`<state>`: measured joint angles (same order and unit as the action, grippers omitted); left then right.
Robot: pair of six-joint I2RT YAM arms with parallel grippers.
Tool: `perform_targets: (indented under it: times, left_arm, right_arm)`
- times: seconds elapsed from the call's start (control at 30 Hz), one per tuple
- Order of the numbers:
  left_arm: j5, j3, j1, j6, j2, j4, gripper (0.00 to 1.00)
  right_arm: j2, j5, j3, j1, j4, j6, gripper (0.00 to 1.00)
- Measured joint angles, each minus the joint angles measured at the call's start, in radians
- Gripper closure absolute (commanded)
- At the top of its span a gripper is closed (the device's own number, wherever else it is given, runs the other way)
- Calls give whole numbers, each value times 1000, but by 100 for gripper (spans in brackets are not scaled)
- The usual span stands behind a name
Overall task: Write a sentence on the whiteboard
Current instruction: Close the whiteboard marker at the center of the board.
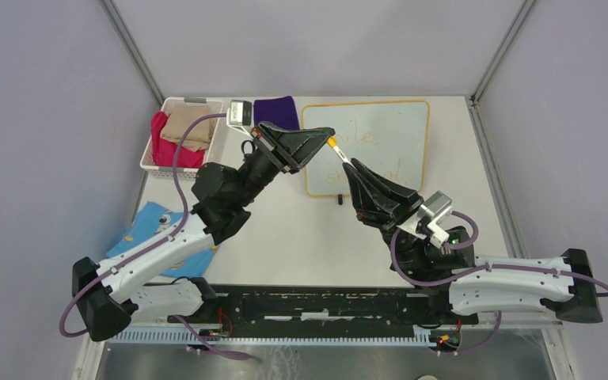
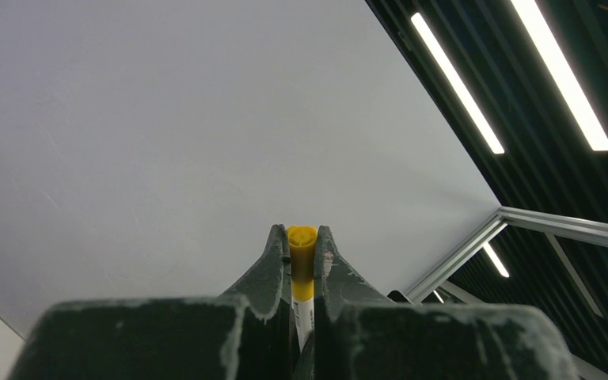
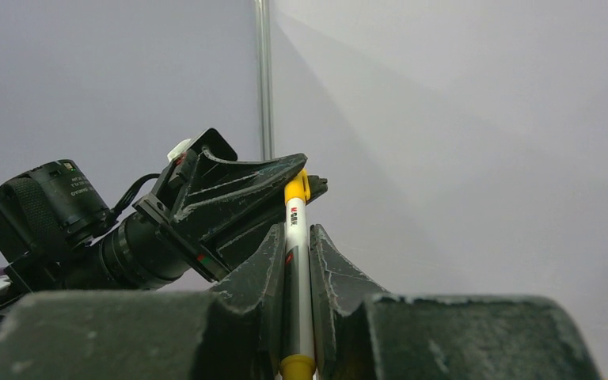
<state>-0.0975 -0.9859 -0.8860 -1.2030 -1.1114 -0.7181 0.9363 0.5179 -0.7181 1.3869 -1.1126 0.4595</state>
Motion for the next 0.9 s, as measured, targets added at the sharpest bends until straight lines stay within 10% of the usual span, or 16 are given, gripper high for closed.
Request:
perform_targets:
  times: [0.6, 0.9]
  left_arm:
    - [101, -71, -72, 55, -48, -10, 98]
    - [58, -29, -134, 114, 13, 97, 45]
  right_arm:
    - [26, 18, -37, 6, -65, 45, 100]
    - [30, 6, -41, 0, -19, 39, 100]
